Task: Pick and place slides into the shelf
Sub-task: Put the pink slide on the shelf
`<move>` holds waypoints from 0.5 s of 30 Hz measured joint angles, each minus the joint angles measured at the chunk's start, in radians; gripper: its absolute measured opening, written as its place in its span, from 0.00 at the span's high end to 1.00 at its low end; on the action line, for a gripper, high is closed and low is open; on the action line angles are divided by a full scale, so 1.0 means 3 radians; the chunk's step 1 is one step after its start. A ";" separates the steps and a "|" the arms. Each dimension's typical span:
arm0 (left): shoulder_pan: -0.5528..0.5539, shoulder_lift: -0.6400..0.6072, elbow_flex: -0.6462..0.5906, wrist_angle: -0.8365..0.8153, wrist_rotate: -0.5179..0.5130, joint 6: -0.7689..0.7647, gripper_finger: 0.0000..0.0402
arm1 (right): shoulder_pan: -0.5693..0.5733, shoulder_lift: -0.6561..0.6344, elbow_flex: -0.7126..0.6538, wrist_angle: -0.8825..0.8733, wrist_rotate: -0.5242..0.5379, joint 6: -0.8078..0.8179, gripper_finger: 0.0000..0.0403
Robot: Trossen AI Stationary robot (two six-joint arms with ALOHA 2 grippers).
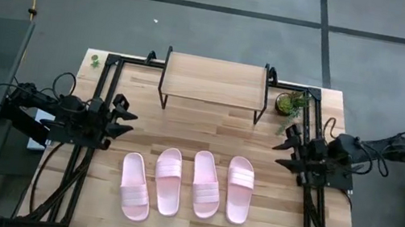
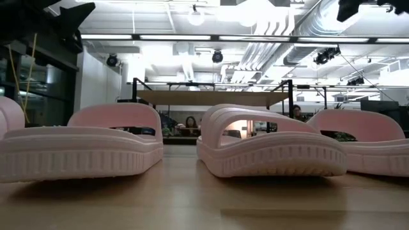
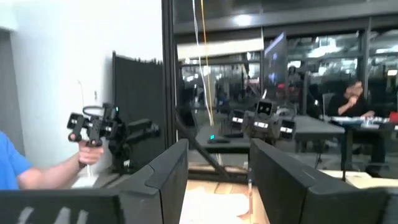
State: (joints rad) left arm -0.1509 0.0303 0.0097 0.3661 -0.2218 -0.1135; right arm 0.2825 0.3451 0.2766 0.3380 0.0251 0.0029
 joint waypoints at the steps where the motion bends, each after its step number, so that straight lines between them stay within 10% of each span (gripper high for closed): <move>1: 0.0000 0.0000 0.0000 -0.0012 0.0000 0.0000 0.58 | 0.0000 0.0141 0.0089 0.0001 0.0001 -0.0003 0.59; 7: 0.0000 0.0000 0.0000 -0.0103 -0.0003 -0.0001 0.58 | 0.0094 0.0983 0.0694 -0.0329 0.0153 -0.0025 0.59; 15: 0.0000 0.0000 0.0000 -0.0129 -0.0045 0.0003 0.58 | 0.0503 0.2021 0.1633 -0.1425 0.1234 -0.0008 0.59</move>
State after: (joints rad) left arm -0.1509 0.0303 0.0097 0.3275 -0.2353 -0.1127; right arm 0.4335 0.9515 0.7666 -0.0894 0.3954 0.0004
